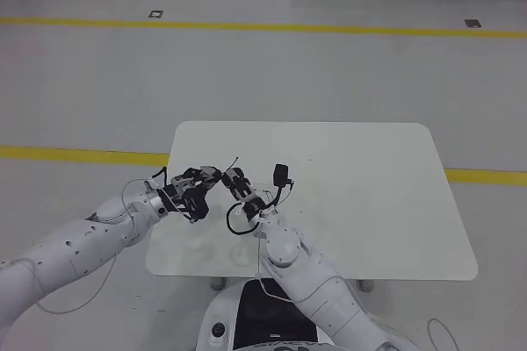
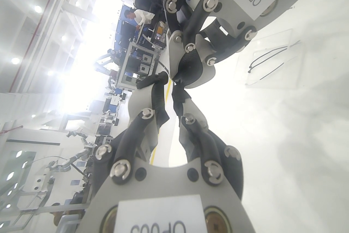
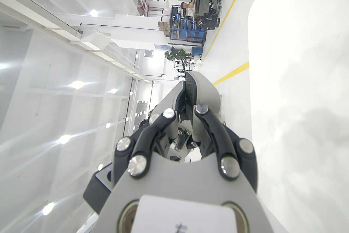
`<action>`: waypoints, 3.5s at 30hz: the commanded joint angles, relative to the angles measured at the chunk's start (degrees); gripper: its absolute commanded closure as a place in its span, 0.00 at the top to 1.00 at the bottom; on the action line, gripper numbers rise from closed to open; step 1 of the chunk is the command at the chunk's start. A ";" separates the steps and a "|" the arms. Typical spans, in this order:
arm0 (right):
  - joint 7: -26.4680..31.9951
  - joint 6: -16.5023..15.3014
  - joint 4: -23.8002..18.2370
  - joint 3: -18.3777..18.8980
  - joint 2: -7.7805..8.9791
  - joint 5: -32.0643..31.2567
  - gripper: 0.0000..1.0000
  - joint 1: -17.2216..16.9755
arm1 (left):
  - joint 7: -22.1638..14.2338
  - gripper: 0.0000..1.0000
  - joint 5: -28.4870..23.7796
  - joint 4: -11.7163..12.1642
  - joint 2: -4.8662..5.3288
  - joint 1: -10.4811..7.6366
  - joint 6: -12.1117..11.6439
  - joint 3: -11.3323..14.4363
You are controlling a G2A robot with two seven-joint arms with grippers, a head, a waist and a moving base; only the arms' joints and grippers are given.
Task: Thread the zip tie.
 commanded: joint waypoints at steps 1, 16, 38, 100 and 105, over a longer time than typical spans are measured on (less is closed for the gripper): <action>0.09 0.09 -0.01 0.01 -0.01 -0.01 0.00 -0.02 | 0.01 0.00 0.00 -0.01 -0.02 0.02 -0.09 0.00; -0.74 0.33 -1.13 0.99 0.10 -0.08 1.00 -0.48 | 2.18 0.00 0.00 1.28 0.40 0.28 0.09 0.00; -1.07 0.14 -3.26 2.41 0.54 -0.97 1.00 -1.63 | 9.52 0.00 0.00 2.53 2.23 0.17 -0.99 0.00; -1.07 0.14 -3.26 2.41 0.54 -0.97 1.00 -1.63 | 38.59 0.00 -5.62 27.64 -5.44 -7.31 -33.17 -1.08; -1.07 0.14 -3.26 2.41 0.54 -0.97 1.00 -1.63 | 42.30 0.00 -5.81 30.74 -6.84 -7.67 -33.17 0.00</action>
